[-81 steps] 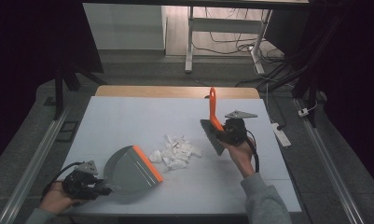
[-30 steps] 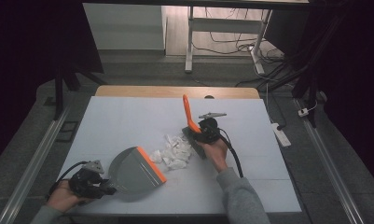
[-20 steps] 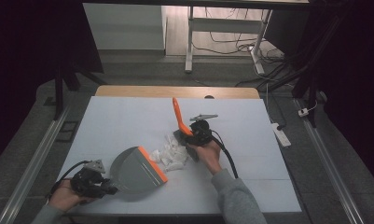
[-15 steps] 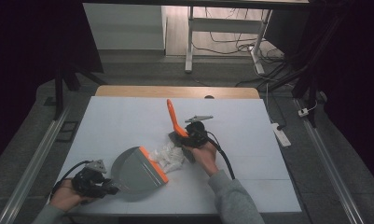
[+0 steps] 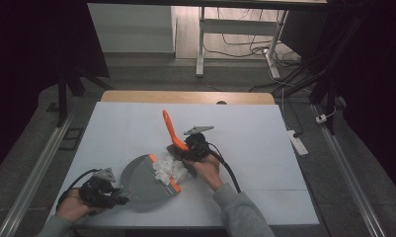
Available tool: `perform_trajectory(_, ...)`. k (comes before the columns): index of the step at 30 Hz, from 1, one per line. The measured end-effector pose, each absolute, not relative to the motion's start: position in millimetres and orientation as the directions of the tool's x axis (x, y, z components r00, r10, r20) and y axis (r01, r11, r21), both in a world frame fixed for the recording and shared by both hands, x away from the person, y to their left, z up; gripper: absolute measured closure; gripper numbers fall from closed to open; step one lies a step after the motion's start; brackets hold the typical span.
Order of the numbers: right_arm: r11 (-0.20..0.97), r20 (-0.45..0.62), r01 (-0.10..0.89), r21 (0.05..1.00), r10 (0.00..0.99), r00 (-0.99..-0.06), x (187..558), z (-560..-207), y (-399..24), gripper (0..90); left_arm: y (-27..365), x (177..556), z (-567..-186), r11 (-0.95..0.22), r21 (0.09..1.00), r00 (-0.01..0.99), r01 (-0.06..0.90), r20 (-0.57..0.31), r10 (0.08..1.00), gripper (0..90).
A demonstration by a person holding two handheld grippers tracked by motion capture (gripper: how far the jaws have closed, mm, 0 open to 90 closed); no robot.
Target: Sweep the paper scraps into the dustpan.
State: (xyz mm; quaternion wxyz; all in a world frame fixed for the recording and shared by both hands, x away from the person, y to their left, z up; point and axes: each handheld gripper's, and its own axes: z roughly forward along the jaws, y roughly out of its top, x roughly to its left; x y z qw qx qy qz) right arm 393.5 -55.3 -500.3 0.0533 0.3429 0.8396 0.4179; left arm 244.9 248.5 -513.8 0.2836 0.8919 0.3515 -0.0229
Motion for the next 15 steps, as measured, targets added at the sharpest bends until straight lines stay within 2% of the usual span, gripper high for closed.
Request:
perform_trajectory(7,0.433,0.198,0.49,0.757,0.562,-0.803,381.4,-493.5,-46.4,70.7,249.7,244.7,-514.0,-0.583,0.492,0.745,0.647,-0.245,0.62,62.0)
perform_trajectory(15,0.385,0.165,0.47,0.794,0.608,-0.777,392.3,-471.5,-66.1,70.7,249.2,243.8,-514.9,-0.585,0.495,0.749,0.643,-0.247,0.614,62.0)
